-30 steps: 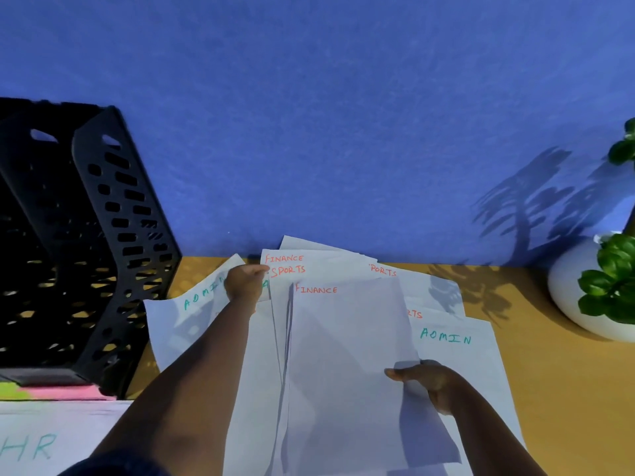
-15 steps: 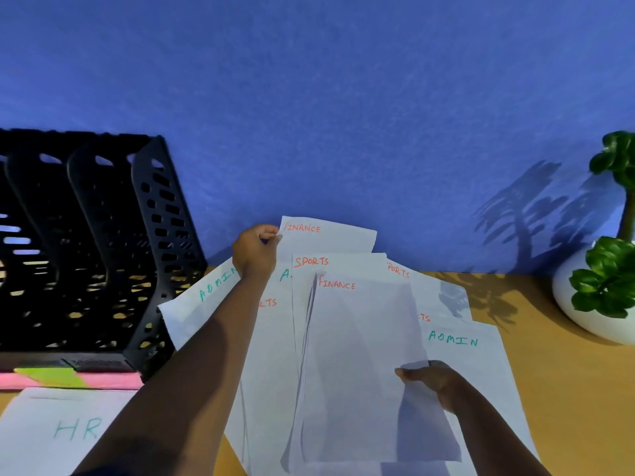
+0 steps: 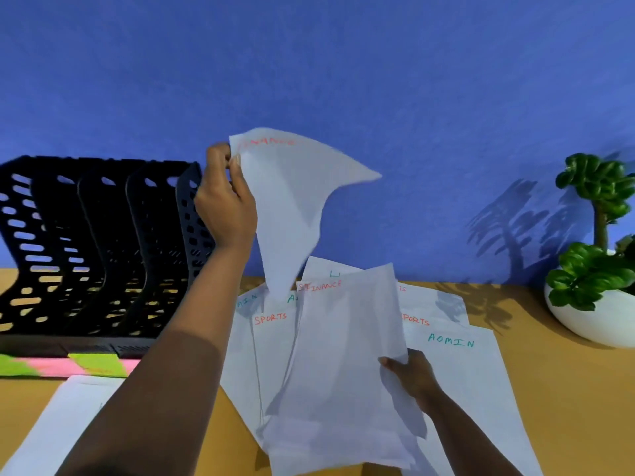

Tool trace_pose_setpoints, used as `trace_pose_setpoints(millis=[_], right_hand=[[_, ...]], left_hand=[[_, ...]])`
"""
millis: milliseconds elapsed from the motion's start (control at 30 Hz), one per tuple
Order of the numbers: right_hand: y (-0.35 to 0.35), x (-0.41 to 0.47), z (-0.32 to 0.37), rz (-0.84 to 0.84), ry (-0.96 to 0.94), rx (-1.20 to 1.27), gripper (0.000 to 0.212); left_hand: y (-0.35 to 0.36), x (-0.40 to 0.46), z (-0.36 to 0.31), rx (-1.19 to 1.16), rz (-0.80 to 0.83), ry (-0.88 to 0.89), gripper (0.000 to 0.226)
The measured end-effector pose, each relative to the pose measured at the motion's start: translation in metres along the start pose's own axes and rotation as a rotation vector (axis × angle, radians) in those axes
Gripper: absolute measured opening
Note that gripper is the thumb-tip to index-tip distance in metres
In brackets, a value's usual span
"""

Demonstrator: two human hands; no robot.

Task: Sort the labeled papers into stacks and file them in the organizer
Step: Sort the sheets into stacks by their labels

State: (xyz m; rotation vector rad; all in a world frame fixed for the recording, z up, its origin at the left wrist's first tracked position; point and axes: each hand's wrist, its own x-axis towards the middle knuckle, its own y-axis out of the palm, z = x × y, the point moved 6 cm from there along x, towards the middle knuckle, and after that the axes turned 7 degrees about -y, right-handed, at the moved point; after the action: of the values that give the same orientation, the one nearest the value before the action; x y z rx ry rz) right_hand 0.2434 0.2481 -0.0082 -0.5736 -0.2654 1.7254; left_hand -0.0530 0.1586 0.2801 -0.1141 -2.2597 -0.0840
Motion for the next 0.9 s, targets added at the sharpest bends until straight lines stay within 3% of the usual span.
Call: trace_pose_setpoints(millis=[67,100,233,333,433,533,600,633,733,833,900], right_hand=[[0.011,-0.009,0.004,0.050,0.005,-0.004,0.007],[0.017,-0.012,0.003,0.080,0.008,0.013,0.013],[0.031,-0.027,0.005,0.176,-0.011,0.082,0.008],[0.034,-0.035,0.009,0.254,-0.071,0.169,0.048],[0.031,-0.044,0.017,0.199,-0.278,0.099,0.060],[0.036,-0.046,0.009,0.172,-0.178,0.264,0.031],[0.038,-0.048,0.002,0.161,0.024,0.393,0.029],[0.040,-0.049,-0.001,0.180,0.097,0.385,0.032],[0.038,-0.052,-0.001,0.102,-0.042,0.075,0.017],[0.038,-0.056,0.003,0.052,-0.143,0.091,0.066],[0.035,-0.057,0.013,0.061,-0.173,0.173,0.086]], left_hand=[[-0.007,0.005,-0.004,-0.033,0.009,-0.015,0.026],[-0.007,0.007,-0.002,-0.026,0.046,-0.022,0.026],[0.004,-0.009,0.034,0.072,0.376,-0.102,0.021],[0.011,-0.056,0.087,0.199,0.679,-0.302,0.021],[0.000,-0.124,0.135,0.283,0.841,-0.577,0.022],[-0.026,-0.179,0.166,0.390,0.863,-0.776,0.027],[-0.042,-0.199,0.180,0.418,0.843,-0.878,0.028],[-0.046,-0.206,0.183,0.397,0.842,-0.922,0.028],[-0.050,-0.218,0.181,0.259,0.839,-1.062,0.028],[-0.052,-0.221,0.174,0.152,0.829,-1.168,0.029],[-0.053,-0.222,0.171,0.089,0.850,-1.248,0.034]])
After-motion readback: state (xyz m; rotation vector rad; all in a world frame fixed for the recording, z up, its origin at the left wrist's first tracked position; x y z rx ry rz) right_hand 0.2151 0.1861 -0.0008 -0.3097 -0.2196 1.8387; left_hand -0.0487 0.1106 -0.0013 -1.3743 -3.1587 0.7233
